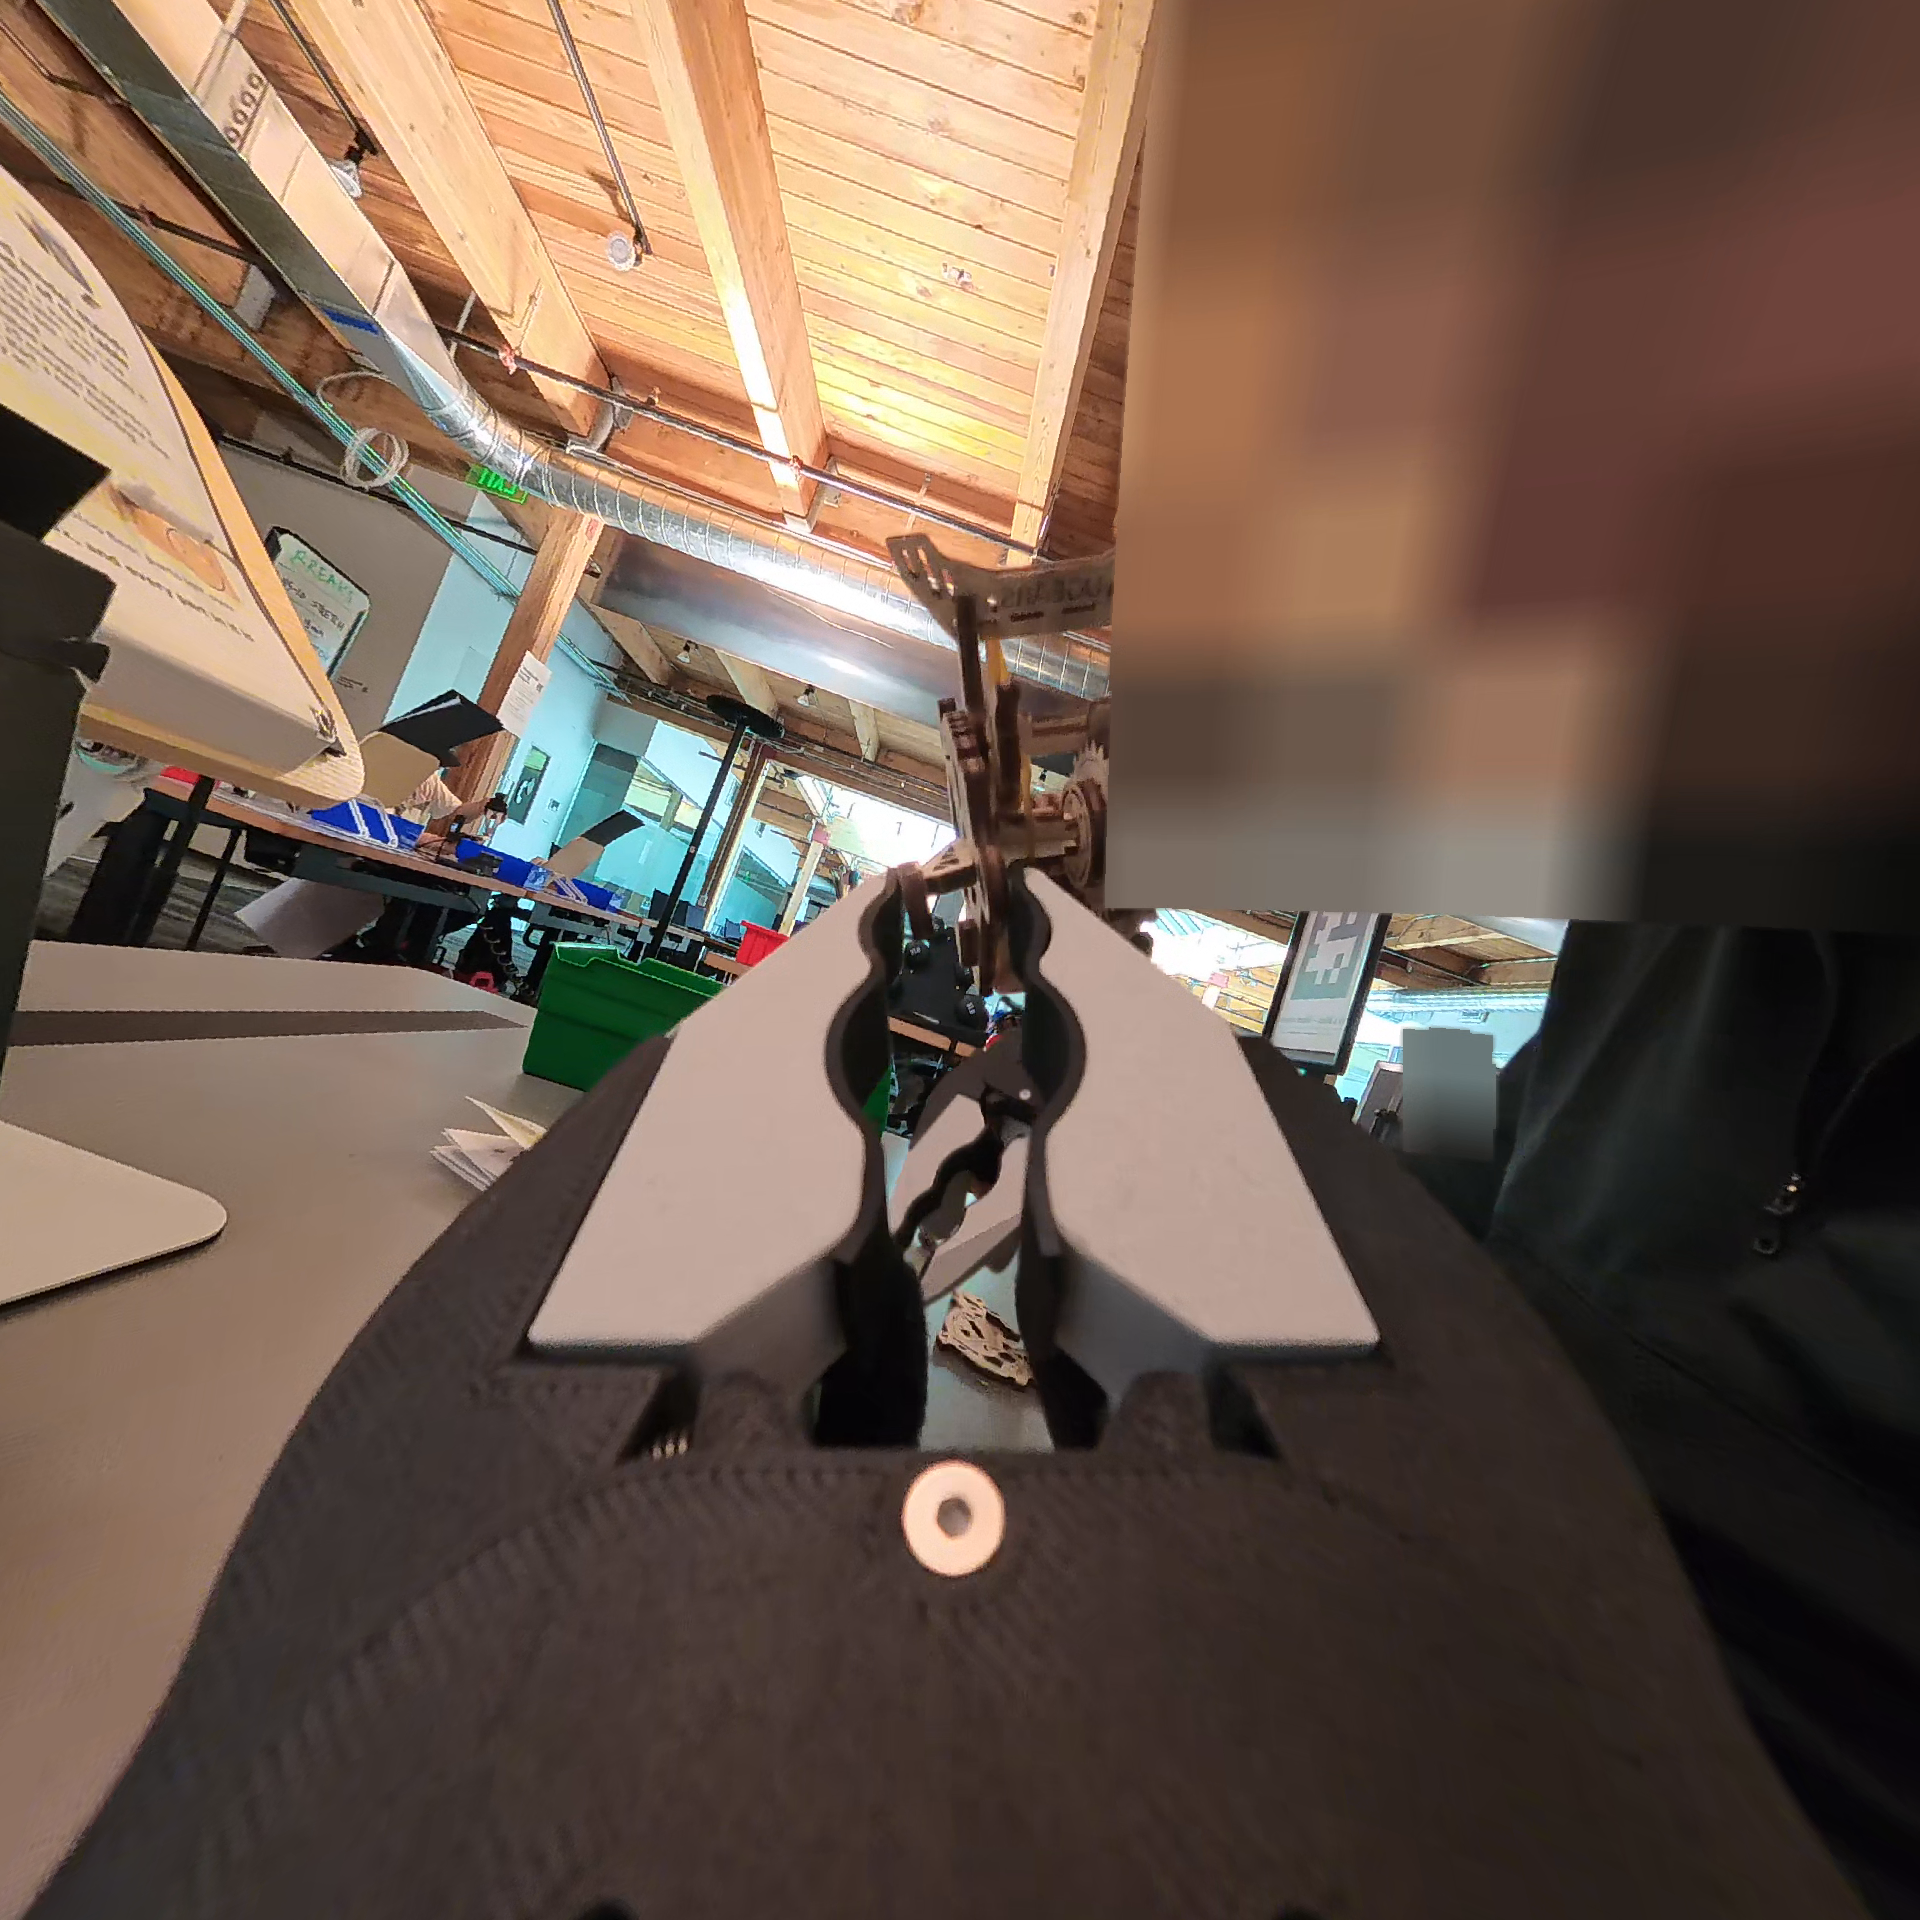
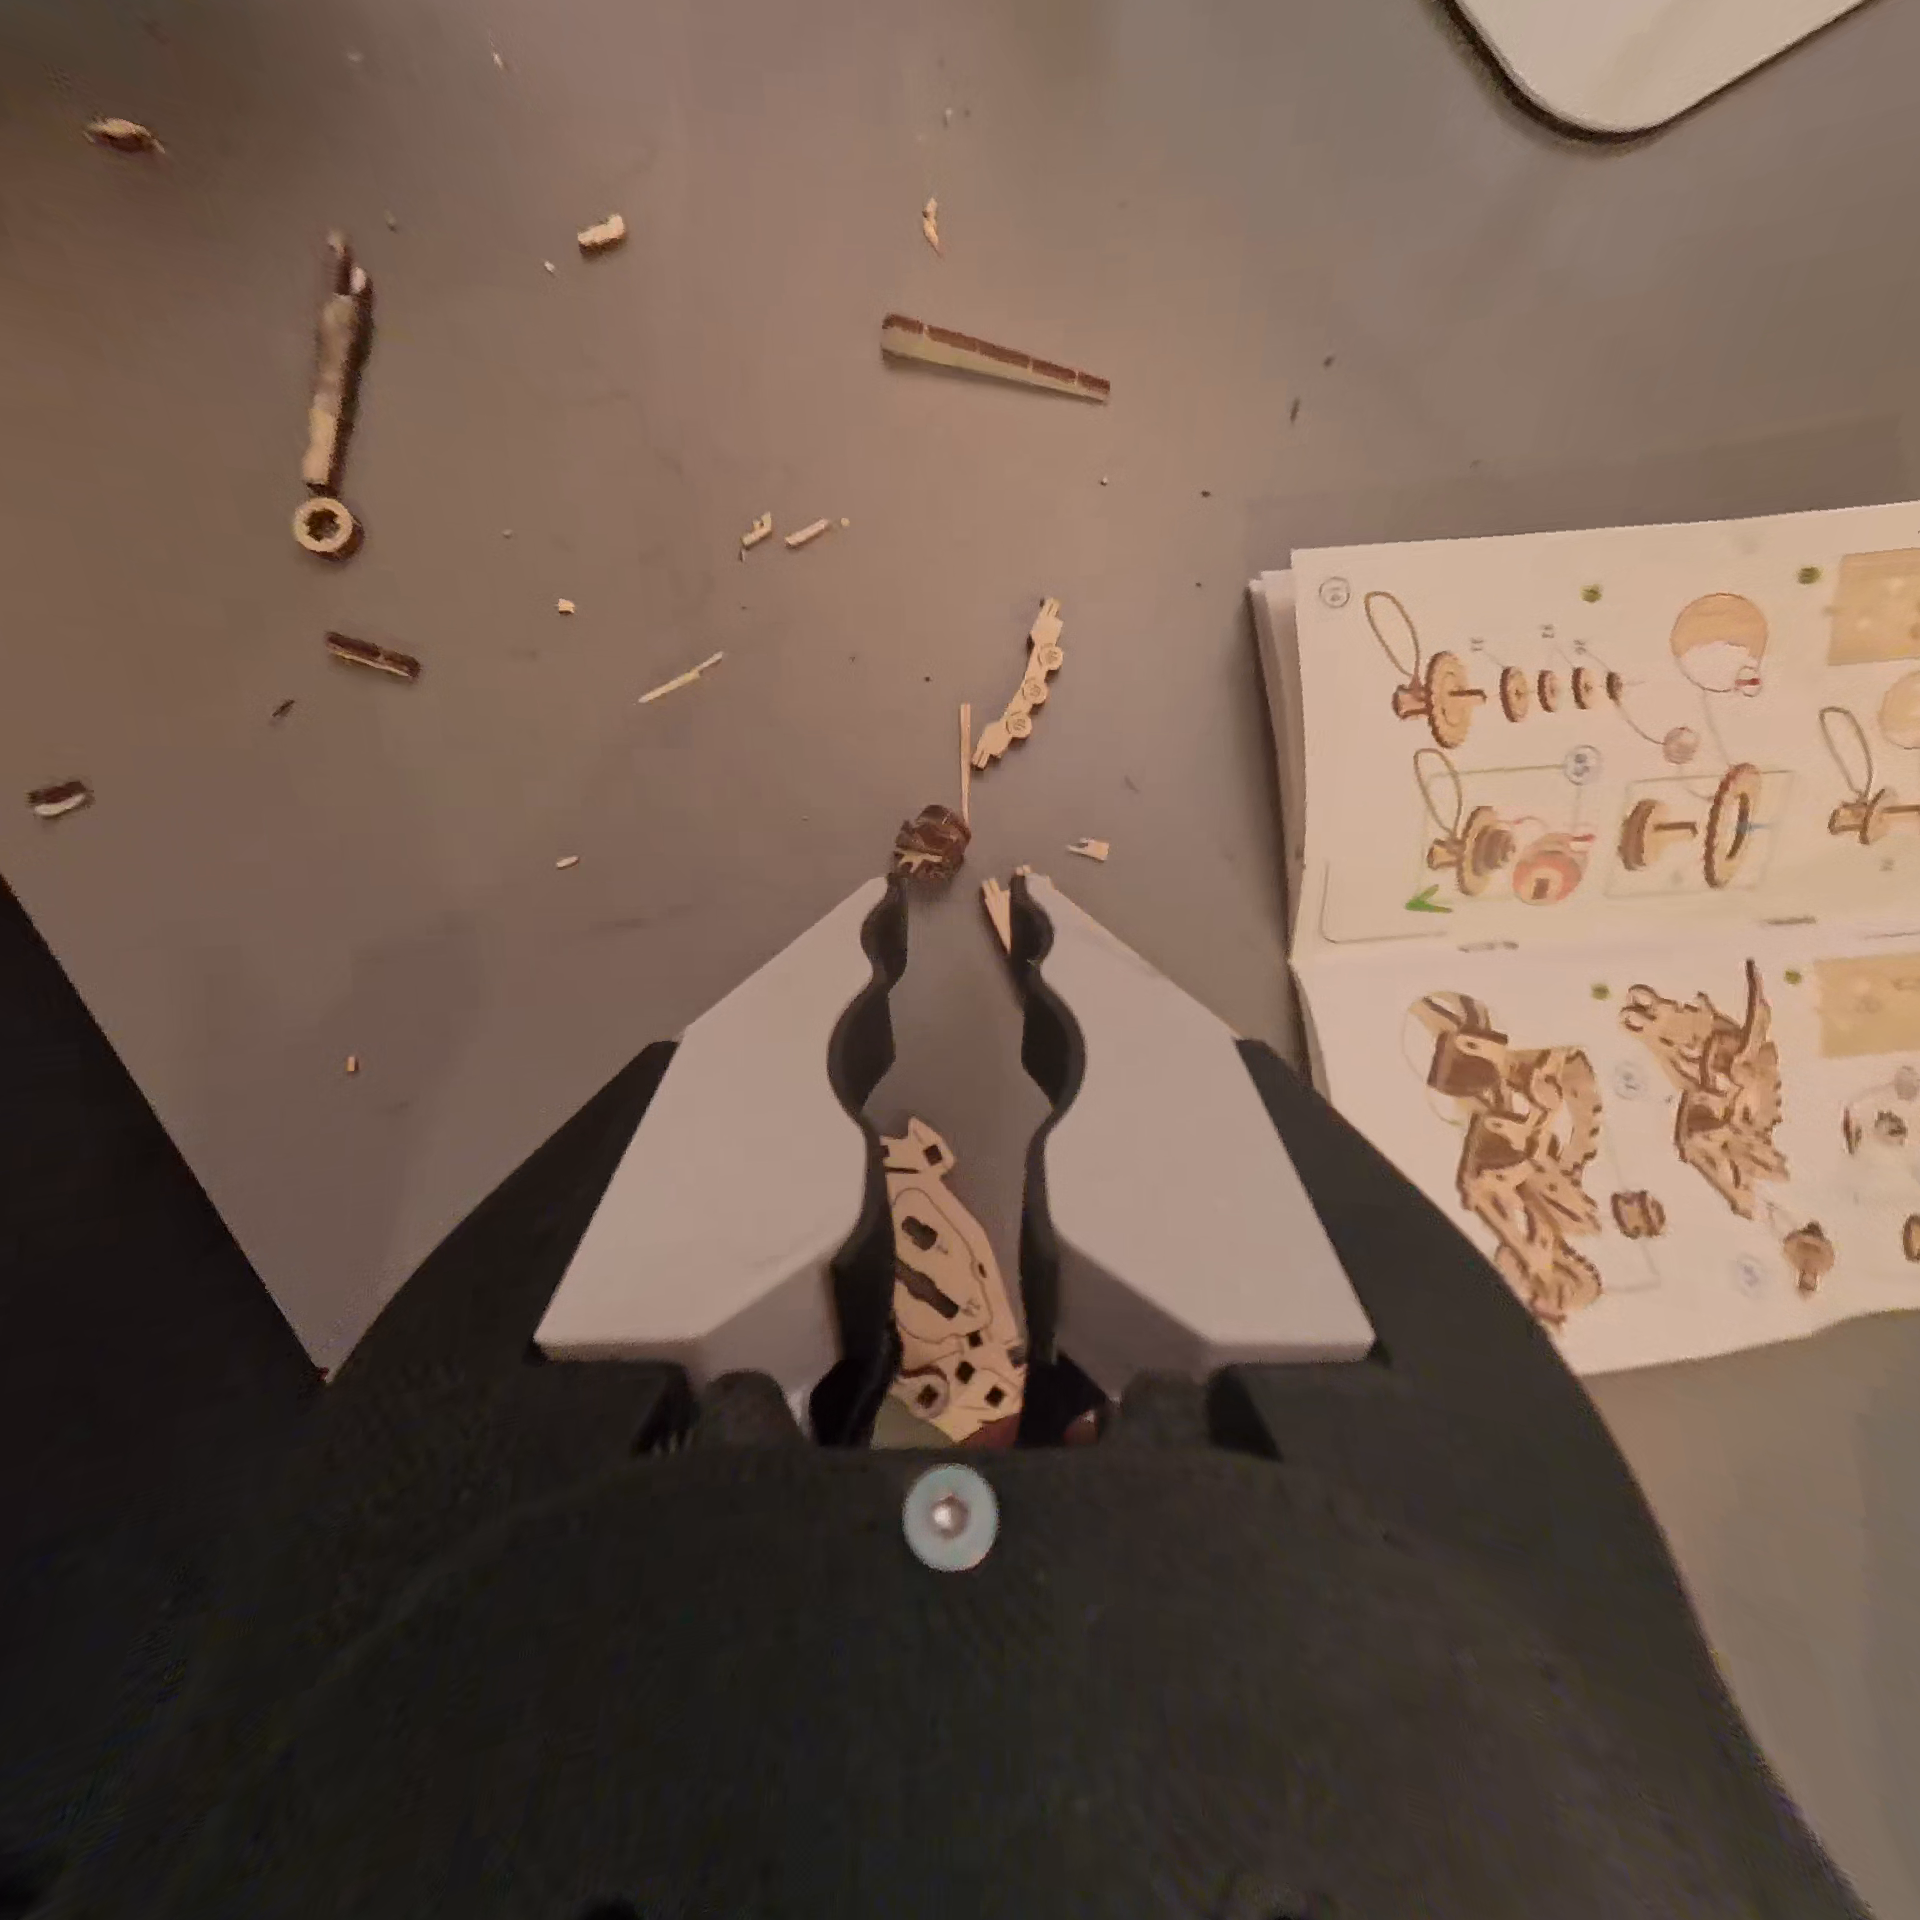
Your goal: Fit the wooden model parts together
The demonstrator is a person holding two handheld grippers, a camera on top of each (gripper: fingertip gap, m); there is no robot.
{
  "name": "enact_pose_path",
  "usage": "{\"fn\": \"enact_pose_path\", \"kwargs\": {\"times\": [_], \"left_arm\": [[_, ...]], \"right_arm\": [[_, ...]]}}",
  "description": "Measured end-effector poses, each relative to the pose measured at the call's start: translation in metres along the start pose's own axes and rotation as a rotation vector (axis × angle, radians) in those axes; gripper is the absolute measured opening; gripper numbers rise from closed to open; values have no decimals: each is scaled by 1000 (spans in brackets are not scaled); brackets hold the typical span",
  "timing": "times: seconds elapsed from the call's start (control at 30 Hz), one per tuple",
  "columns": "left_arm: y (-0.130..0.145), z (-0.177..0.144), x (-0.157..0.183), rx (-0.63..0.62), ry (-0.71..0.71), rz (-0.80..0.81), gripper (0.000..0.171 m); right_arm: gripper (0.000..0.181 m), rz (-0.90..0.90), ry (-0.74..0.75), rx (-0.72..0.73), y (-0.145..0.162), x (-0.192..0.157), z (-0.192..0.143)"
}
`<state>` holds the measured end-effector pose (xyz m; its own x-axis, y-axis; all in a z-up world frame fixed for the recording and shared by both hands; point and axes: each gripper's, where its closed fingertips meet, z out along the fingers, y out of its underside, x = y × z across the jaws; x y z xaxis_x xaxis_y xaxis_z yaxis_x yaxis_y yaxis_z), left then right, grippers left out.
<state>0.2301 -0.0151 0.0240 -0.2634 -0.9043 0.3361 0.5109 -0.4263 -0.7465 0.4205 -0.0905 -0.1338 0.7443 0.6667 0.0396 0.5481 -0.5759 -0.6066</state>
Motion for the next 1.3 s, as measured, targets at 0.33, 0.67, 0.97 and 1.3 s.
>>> {"fn": "enact_pose_path", "kwargs": {"times": [0.33,0.67,0.97,1.3], "left_arm": [[2,1,-3,-9,-7,2,16],[6,5,-2,-27,5,0,16],[5,4,-2,-24,6,-1,16],[11,14,2,-43,44,-1,16]], "right_arm": [[18,-317,-125,-133,2,-3,16],[11,-337,3,-75,4,-10,26],[11,-260,-194,-28,-21,-36,11],[11,-491,-441,130,-154,-71,-76]]}}
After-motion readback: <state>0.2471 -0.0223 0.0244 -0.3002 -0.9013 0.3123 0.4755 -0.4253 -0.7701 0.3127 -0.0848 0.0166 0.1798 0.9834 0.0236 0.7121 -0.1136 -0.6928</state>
